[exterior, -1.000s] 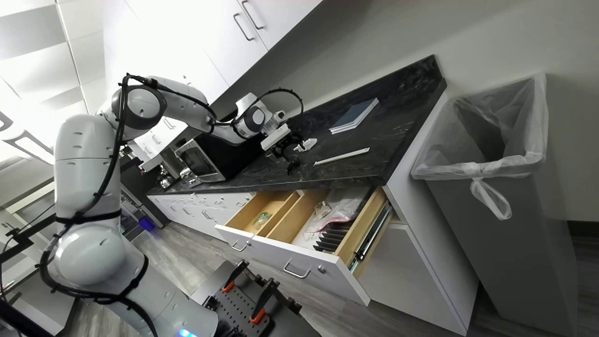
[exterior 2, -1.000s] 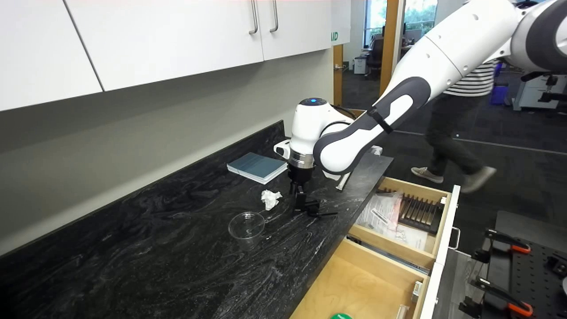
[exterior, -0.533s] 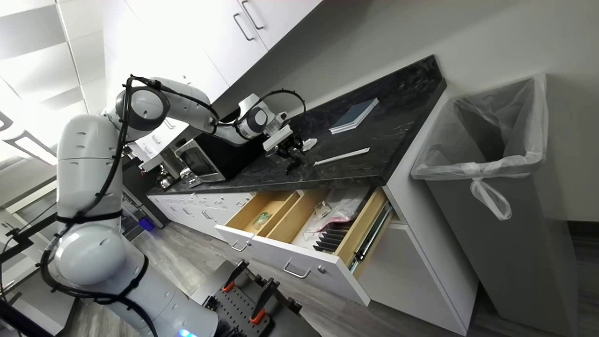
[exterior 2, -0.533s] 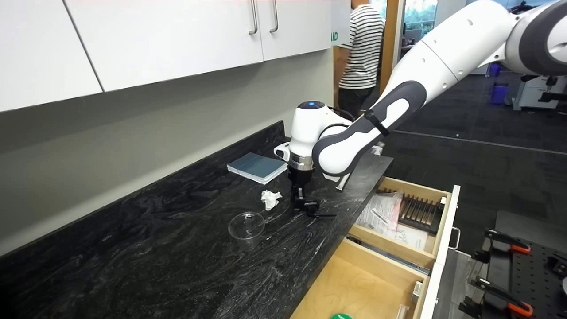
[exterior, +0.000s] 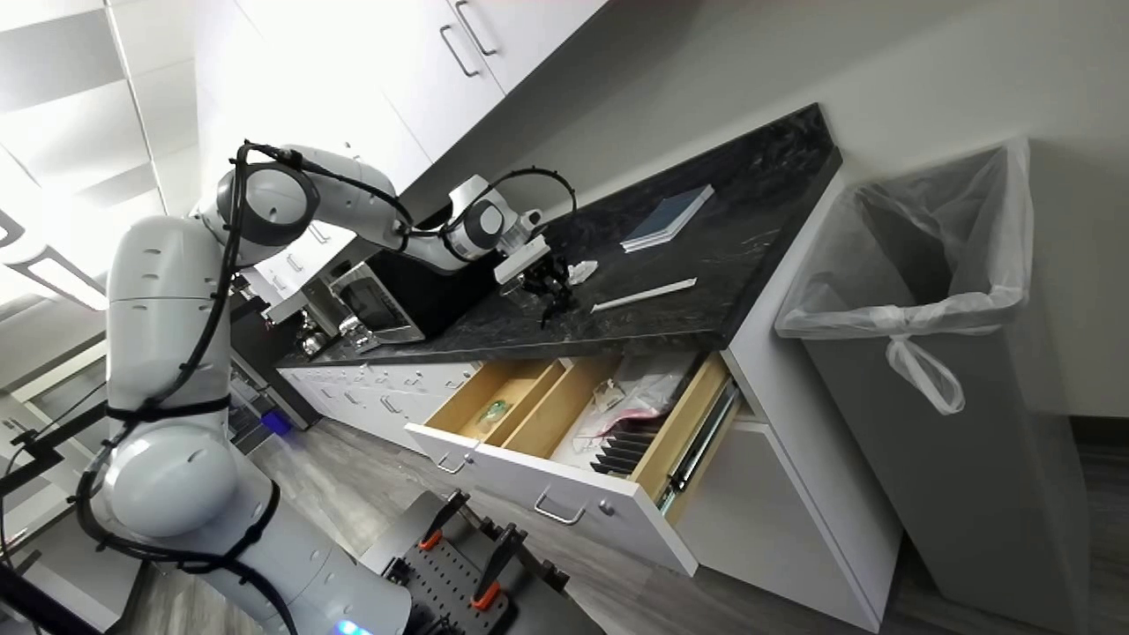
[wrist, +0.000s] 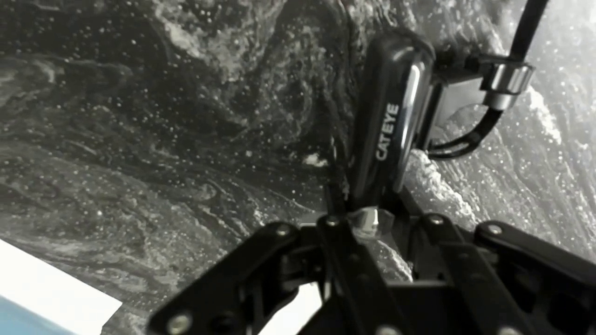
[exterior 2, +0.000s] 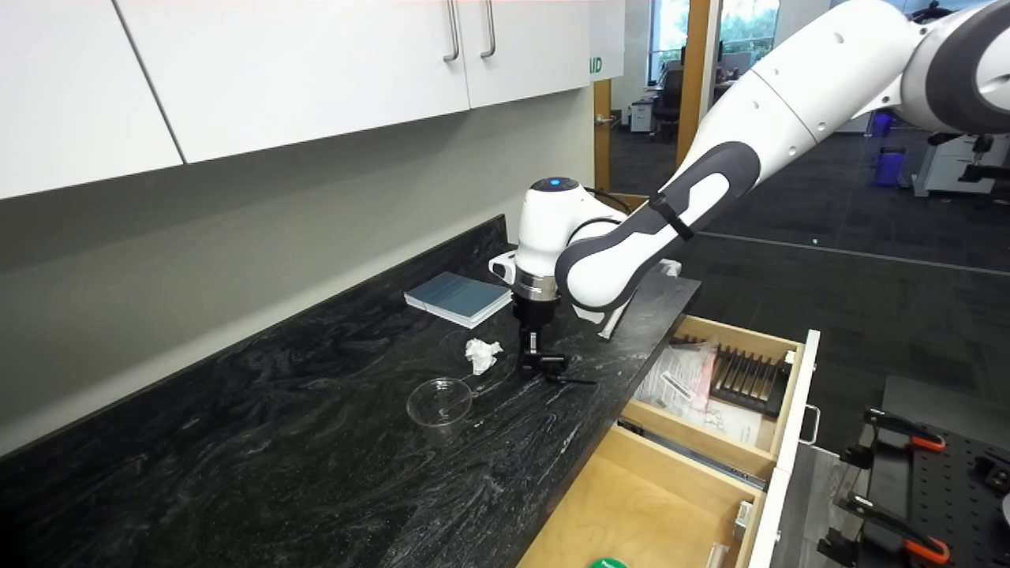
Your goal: Move the black thing slightly to the right
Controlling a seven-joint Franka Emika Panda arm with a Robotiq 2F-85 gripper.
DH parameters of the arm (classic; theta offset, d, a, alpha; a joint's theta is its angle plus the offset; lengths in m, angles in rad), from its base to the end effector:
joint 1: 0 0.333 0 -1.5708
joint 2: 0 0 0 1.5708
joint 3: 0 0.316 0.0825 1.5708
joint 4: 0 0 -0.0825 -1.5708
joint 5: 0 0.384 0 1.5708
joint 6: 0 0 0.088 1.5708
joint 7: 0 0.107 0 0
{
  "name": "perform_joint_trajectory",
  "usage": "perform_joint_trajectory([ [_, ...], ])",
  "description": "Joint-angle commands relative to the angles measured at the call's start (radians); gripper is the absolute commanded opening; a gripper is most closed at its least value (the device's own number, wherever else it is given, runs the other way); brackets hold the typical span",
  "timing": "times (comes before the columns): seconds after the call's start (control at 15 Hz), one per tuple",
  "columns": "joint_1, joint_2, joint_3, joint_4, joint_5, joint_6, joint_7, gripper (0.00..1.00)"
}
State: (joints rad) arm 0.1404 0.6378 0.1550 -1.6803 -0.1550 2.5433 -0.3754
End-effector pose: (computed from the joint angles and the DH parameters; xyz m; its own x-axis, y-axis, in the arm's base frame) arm 0.6753 0.1927 0.2571 0.7095 0.6733 0.2079 0.6680 -0.7366 0.1062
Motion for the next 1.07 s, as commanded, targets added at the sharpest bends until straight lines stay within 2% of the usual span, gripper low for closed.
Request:
perform_joint_trajectory([
  [0.0, 0.022, -0.085, -0.028, -0.022, 0.022, -0.045, 0.17, 0.07],
  [0.13, 0.018, -0.135, -0.03, -0.038, 0.045, -0.047, 0.26, 0.07],
  [0.27, 0.031, -0.176, -0.064, -0.041, 0.034, -0.049, 0.366, 0.07],
  [0.53, 0.081, -0.231, -0.171, -0.063, -0.049, -0.028, 0.598, 0.07],
  [0.6, 0.043, -0.18, -0.117, -0.013, -0.002, -0.02, 0.487, 0.29],
  [0.73, 0.056, -0.196, -0.149, -0.026, -0.03, -0.019, 0.549, 0.29],
  [0.8, 0.058, -0.198, -0.153, -0.03, -0.031, -0.019, 0.559, 0.07],
  [1.0, 0.024, -0.147, -0.16, 0.045, 0.07, -0.039, 0.645, 0.07],
])
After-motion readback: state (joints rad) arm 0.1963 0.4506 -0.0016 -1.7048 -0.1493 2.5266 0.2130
